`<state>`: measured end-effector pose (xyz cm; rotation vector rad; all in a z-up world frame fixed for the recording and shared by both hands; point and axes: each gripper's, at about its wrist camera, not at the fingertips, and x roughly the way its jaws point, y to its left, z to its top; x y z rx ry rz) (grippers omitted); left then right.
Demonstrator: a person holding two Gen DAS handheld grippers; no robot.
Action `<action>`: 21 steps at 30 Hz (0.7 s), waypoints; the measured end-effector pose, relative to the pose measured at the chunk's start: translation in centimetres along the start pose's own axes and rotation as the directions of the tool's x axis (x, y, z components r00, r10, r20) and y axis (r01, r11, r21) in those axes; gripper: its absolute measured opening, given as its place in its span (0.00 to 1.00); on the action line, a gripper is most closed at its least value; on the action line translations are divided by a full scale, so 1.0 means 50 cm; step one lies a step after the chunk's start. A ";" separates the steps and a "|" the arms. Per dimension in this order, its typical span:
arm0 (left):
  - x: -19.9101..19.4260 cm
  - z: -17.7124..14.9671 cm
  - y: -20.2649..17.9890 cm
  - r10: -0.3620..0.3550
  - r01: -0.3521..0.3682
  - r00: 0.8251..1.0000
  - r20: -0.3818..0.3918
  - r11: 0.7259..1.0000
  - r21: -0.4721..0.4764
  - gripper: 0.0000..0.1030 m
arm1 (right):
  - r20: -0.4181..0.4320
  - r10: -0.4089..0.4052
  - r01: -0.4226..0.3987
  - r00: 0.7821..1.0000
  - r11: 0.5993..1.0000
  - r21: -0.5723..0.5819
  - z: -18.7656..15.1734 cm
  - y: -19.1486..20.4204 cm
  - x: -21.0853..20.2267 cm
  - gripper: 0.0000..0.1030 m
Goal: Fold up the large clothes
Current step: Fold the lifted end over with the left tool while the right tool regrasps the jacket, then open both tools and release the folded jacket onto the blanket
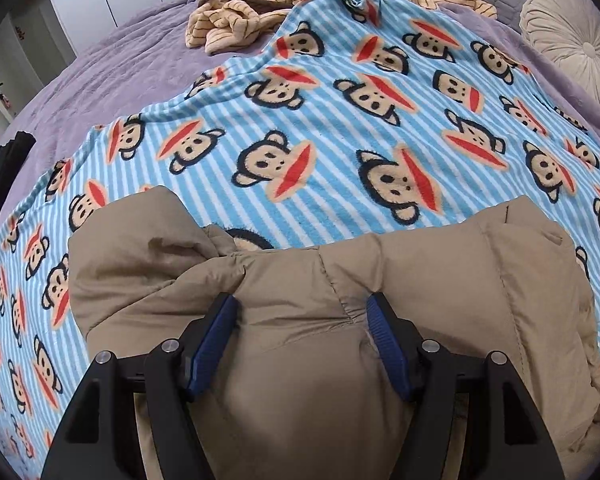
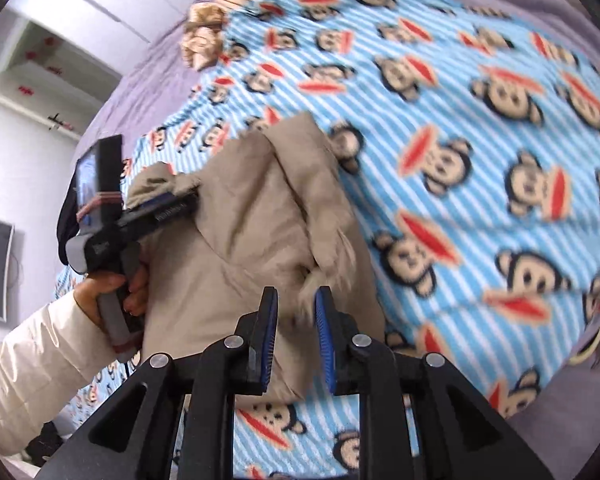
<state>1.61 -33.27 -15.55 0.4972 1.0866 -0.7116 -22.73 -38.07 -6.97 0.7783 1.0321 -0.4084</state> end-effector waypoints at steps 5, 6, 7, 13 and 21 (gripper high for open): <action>0.001 0.000 -0.003 0.017 -0.017 1.000 0.003 1.000 0.011 0.66 | 0.011 0.028 -0.027 1.000 0.996 -0.086 0.067 0.079 0.031 0.22; 0.001 0.000 -0.003 0.022 -0.022 1.000 0.003 1.000 0.015 0.66 | -0.004 0.020 -0.020 1.000 0.994 -0.105 0.073 0.091 0.045 0.22; 0.000 0.000 -0.002 0.023 -0.023 1.000 0.003 1.000 0.016 0.66 | -0.027 0.005 -0.008 1.000 0.991 -0.130 0.075 0.098 0.069 0.22; -0.074 -0.002 0.039 -0.045 0.045 0.999 0.002 0.999 -0.024 0.66 | -0.175 -0.045 0.026 0.983 0.993 -0.113 0.037 0.049 0.203 0.19; -0.182 -0.145 0.132 -0.142 0.126 0.985 -0.094 0.979 -0.159 0.66 | -0.198 -0.026 0.003 0.980 0.993 -0.117 0.040 0.037 0.224 0.19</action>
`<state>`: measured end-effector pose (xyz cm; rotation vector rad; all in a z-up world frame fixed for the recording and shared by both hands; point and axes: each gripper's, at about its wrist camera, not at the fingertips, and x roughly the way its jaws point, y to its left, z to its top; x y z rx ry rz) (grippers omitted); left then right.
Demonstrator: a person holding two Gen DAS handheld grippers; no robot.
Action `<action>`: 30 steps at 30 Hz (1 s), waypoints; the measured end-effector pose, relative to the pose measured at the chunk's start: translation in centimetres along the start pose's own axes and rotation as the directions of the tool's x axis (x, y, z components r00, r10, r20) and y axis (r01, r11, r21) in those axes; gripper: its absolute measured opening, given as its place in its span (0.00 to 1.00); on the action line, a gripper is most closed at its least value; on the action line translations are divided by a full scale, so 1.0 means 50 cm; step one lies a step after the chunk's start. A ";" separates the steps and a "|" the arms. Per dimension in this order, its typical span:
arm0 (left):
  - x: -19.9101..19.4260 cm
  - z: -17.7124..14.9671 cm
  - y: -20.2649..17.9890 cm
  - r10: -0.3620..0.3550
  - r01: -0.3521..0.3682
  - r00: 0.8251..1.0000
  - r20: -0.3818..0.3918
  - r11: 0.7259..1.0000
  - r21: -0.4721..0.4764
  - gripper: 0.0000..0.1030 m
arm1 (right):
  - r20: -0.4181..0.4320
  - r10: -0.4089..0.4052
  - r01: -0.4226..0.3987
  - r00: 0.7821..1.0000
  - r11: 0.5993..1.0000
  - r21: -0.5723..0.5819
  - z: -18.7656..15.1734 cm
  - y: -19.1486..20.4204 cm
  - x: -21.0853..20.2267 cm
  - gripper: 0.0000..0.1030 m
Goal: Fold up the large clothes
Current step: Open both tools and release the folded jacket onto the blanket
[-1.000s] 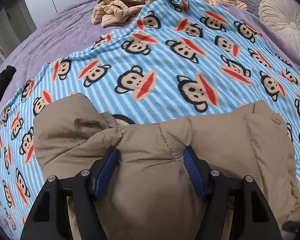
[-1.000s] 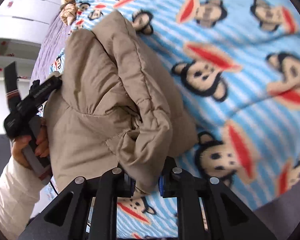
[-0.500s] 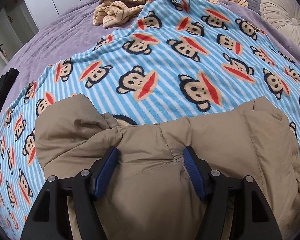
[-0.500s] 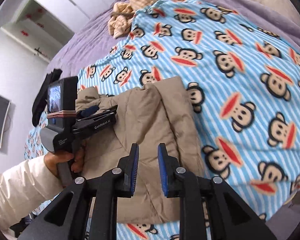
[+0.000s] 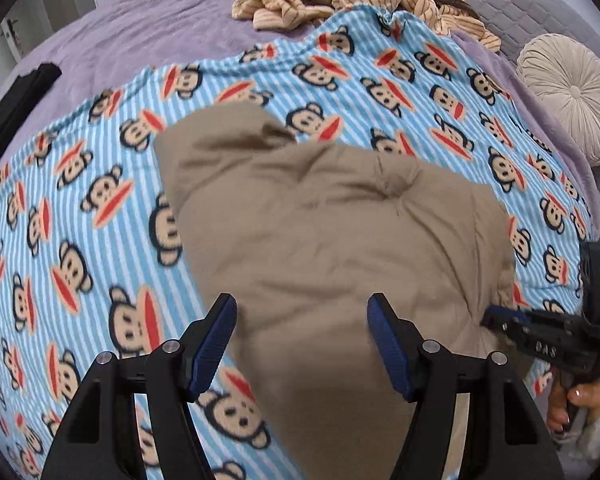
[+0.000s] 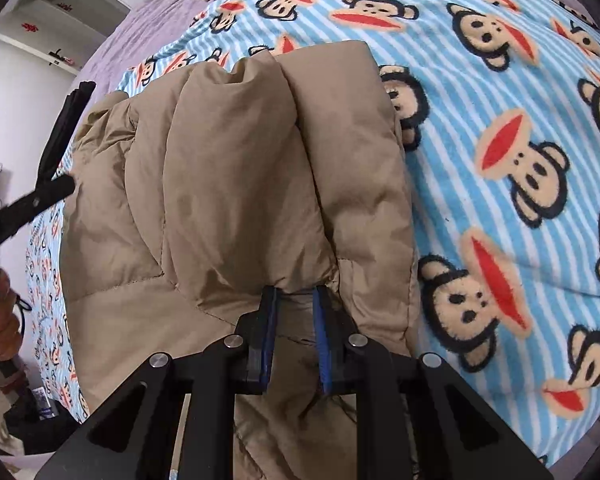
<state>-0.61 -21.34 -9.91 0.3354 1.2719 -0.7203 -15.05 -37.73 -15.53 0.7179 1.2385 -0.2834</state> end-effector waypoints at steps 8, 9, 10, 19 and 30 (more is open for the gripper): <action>0.042 -0.123 -0.015 0.047 -0.056 0.996 -0.073 0.992 -0.115 0.84 | -0.018 -0.009 0.009 1.000 1.000 -0.022 -0.007 0.003 0.016 0.19; 0.042 -0.125 -0.013 0.041 -0.052 0.996 -0.082 0.989 -0.141 0.84 | -0.021 -0.013 0.012 1.000 1.000 -0.029 -0.011 0.004 0.019 0.19; 0.038 -0.127 -0.012 0.042 -0.055 0.995 -0.086 0.987 -0.154 0.84 | -0.026 -0.016 0.015 1.000 0.999 -0.036 -0.012 0.004 0.022 0.19; -0.021 -0.140 -0.022 0.123 -0.138 0.988 -0.091 0.973 -0.184 0.84 | -0.062 0.011 -0.014 0.998 0.999 -0.043 0.001 0.018 -0.021 0.42; -0.050 -0.169 -0.008 0.144 -0.154 0.987 -0.065 0.965 -0.212 1.00 | -0.075 0.009 -0.014 0.997 0.998 -0.064 -0.026 0.035 -0.056 0.70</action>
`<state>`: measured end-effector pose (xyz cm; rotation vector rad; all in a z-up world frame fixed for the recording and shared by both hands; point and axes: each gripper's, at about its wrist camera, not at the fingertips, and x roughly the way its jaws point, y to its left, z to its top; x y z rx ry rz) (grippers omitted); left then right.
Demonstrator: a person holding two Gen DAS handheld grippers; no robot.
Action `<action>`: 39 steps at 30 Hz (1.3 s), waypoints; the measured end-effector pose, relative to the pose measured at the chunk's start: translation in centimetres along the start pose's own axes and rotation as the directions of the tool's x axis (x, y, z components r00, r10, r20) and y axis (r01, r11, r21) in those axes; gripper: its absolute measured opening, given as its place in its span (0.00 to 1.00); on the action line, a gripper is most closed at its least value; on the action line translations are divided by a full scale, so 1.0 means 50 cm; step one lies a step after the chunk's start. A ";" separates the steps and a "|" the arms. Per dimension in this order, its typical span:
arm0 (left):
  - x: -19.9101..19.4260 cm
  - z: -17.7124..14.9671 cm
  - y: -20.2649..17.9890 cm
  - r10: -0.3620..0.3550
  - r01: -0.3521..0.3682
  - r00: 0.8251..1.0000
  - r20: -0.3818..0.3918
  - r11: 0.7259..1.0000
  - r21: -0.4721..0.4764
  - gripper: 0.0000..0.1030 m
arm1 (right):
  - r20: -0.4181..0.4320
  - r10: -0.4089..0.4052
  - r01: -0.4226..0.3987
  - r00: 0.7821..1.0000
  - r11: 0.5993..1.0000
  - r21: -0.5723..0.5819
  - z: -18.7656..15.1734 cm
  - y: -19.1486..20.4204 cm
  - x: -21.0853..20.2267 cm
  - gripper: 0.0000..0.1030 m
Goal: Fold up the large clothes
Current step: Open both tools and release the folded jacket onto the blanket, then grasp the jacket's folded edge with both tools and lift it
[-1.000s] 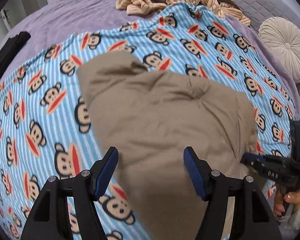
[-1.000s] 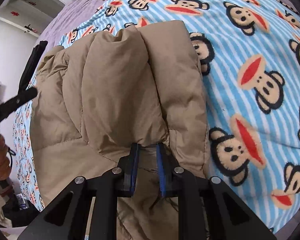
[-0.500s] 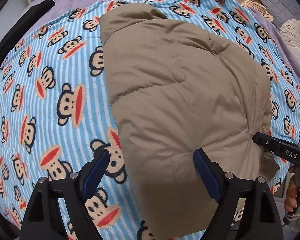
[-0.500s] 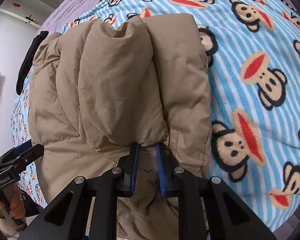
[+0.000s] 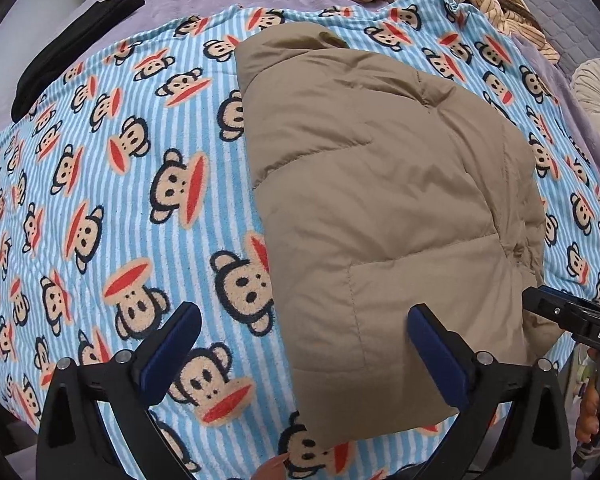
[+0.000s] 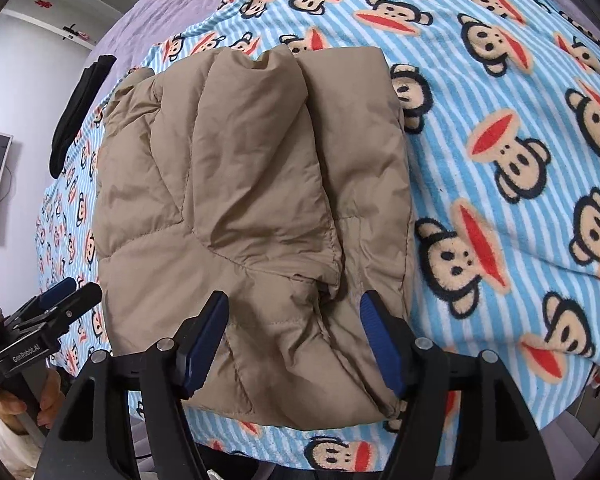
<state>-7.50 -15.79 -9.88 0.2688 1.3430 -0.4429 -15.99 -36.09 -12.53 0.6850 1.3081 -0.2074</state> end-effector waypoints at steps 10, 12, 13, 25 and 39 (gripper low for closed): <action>-0.004 -0.041 0.040 -0.033 0.034 0.999 -0.020 0.999 0.013 1.00 | 0.029 -0.068 0.068 0.997 0.998 0.004 -0.043 0.037 -0.003 0.77; -0.006 -0.047 0.047 -0.025 0.026 1.000 -0.016 0.999 0.031 1.00 | 0.036 -0.065 0.064 0.997 0.998 0.020 -0.048 0.040 -0.010 0.80; -0.007 -0.050 0.050 -0.027 0.028 1.000 -0.014 0.999 0.036 1.00 | 0.047 -0.065 0.063 0.997 0.998 0.029 -0.051 0.042 -0.015 0.81; -0.026 -0.076 0.086 -0.056 0.056 0.998 0.001 0.997 0.048 1.00 | 0.136 -0.108 0.101 0.985 0.993 0.059 -0.094 0.066 -0.053 0.86; -0.014 -0.018 0.053 -0.038 0.037 0.999 -0.007 0.999 -0.024 1.00 | 0.082 -0.053 0.051 0.995 0.998 0.026 -0.018 0.019 -0.043 0.86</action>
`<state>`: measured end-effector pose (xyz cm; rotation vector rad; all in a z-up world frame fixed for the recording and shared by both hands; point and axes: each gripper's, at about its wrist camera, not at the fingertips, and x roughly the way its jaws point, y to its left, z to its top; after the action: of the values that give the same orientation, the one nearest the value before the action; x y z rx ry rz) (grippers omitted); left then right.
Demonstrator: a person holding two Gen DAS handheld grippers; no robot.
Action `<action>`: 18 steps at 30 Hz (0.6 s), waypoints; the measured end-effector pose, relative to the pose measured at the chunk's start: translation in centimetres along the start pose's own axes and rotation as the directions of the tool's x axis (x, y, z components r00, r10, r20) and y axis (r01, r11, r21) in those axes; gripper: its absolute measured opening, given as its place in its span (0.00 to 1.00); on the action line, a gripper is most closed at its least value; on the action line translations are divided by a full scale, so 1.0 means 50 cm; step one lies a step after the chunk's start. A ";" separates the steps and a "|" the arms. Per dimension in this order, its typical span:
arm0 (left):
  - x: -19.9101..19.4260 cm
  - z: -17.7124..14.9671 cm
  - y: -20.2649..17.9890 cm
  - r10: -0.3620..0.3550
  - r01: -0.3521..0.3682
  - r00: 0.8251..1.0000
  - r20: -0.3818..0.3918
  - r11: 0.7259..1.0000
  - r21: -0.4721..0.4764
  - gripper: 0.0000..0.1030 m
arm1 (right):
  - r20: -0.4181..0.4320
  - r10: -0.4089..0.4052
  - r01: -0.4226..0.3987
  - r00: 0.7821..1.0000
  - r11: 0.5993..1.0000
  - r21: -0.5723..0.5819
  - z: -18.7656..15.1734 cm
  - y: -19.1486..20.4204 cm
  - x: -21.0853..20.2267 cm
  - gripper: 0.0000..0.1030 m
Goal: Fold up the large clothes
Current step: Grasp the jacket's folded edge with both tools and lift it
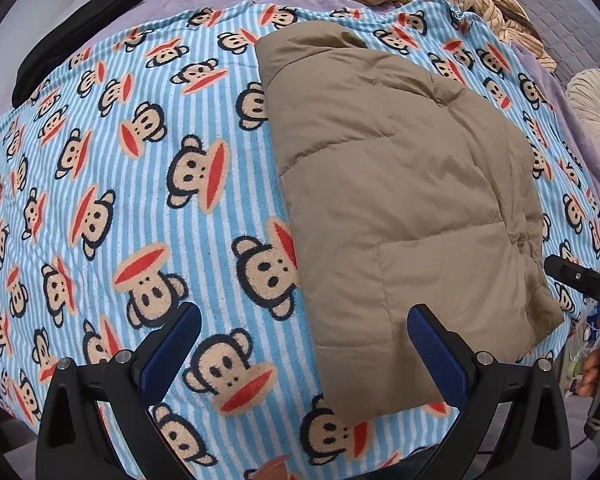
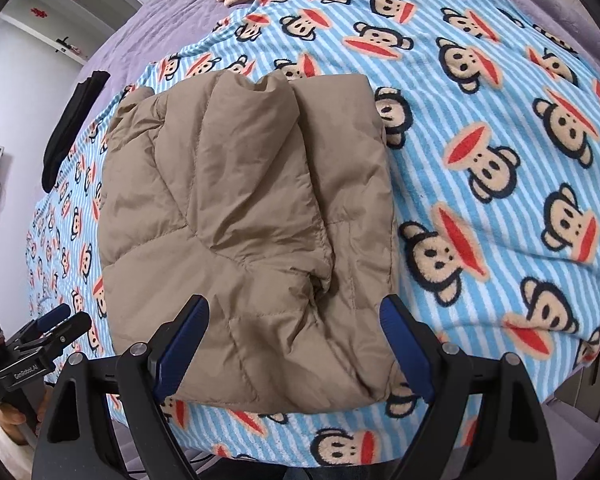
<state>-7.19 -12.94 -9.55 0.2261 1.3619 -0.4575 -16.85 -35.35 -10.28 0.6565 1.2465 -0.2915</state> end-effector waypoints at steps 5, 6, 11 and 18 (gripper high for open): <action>0.023 0.033 -0.013 -0.049 0.048 0.999 -0.016 0.997 -0.056 1.00 | -0.018 0.024 -0.024 1.000 1.000 0.002 0.049 -0.046 0.015 0.87; 0.026 0.039 -0.015 -0.061 0.060 0.998 -0.015 0.996 -0.066 1.00 | -0.022 0.027 -0.027 0.999 1.000 0.002 0.058 -0.057 0.017 0.87; 0.055 0.065 -0.019 -0.093 0.090 0.995 -0.030 0.992 -0.094 1.00 | -0.069 0.043 -0.043 0.997 0.999 0.003 0.100 -0.109 0.053 0.87; 0.104 0.089 -0.011 -0.193 0.185 0.980 -0.050 0.974 -0.130 1.00 | -0.193 0.161 -0.158 0.968 0.987 0.028 0.140 -0.138 0.146 0.87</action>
<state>-2.78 -16.23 -13.67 0.0072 1.4744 -0.5255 -12.86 -43.94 -18.05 0.8064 1.3700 -0.1027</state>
